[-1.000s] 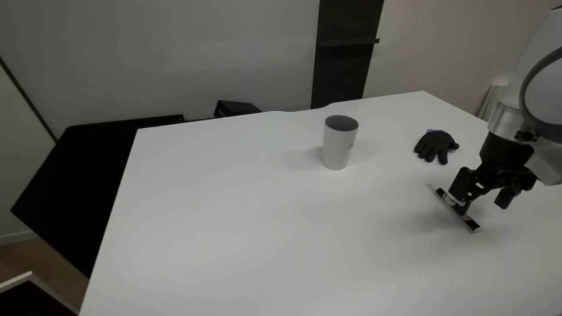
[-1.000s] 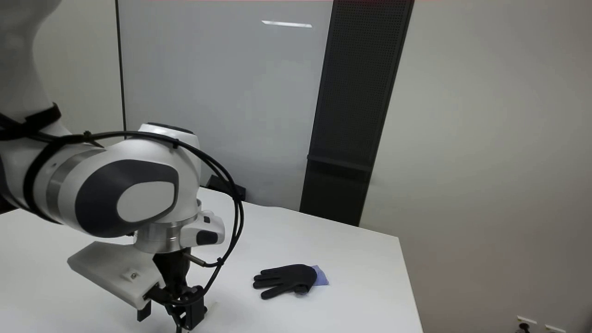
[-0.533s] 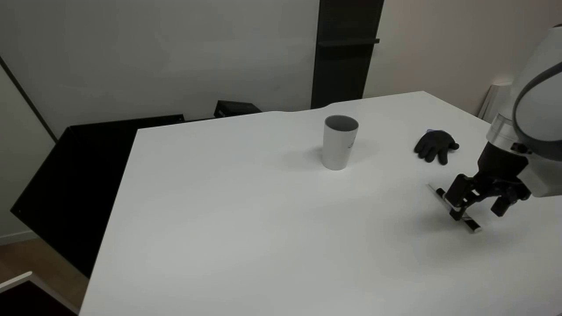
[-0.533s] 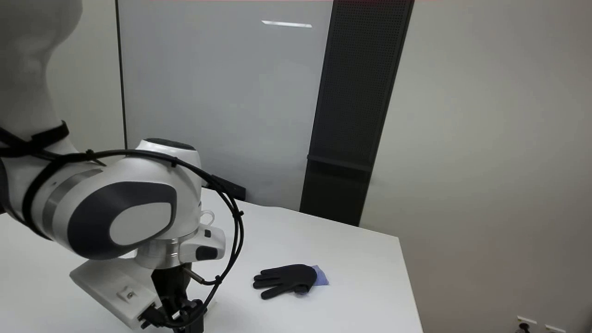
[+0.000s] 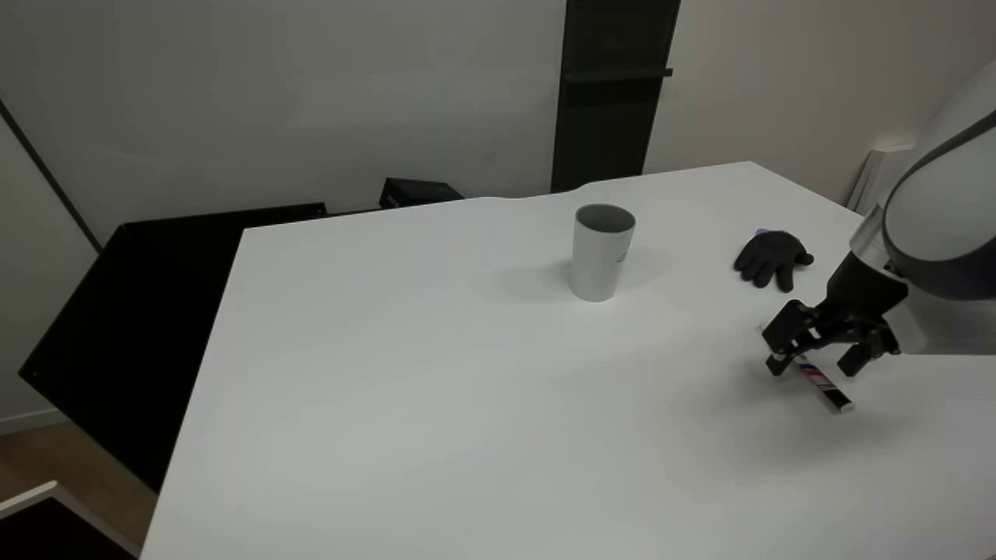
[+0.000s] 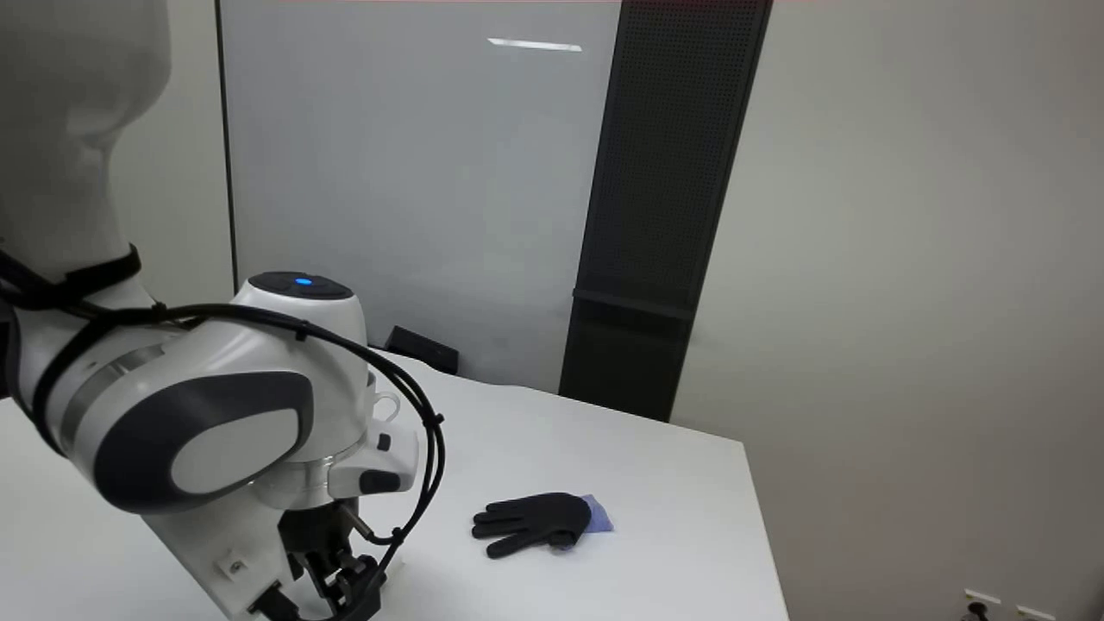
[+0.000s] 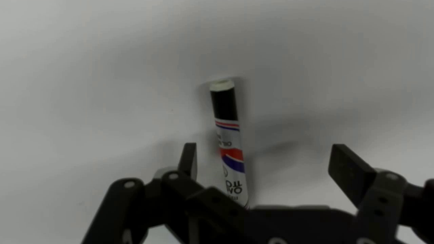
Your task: Pick up the pen from the table and put it in the cup. Pick up the pen from the cup and put the pen back on the table. Pick up the pen from the table and put it back in the cup.
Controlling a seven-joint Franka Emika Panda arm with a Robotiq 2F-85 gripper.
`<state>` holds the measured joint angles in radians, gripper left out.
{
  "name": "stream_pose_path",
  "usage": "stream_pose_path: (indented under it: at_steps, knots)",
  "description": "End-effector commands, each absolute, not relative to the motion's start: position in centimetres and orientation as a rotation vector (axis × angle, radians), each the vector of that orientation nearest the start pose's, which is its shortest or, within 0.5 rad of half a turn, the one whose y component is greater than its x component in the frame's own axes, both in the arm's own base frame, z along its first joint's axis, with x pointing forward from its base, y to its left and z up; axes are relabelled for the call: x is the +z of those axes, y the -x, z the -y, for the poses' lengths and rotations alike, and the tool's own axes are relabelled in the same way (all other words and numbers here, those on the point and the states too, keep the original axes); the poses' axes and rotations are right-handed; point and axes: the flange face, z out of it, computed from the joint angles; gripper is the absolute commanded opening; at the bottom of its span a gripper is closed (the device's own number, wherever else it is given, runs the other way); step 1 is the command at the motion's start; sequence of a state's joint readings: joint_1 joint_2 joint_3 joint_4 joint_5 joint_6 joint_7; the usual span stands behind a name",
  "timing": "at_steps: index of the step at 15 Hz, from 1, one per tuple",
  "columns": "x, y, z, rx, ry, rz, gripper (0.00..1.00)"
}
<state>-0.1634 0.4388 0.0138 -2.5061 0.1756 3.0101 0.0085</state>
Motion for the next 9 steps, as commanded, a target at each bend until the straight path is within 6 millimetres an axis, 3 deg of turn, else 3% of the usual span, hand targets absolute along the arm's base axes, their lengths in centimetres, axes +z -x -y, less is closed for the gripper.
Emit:
stream_pose_path:
  at_steps: [1,4,5,6,9]
  knots:
    - [10.9,-44.9,8.3,-0.085,3.070,-0.531,1.00]
    - [10.5,-44.7,8.4,-0.068,3.074,-0.532,1.00]
    - [10.3,-44.7,8.5,-0.068,3.079,-0.533,0.92]
    - [10.2,-44.6,8.6,-0.066,3.081,-0.534,0.73]
    - [9.8,-44.5,8.7,-0.059,3.090,-0.536,0.54]
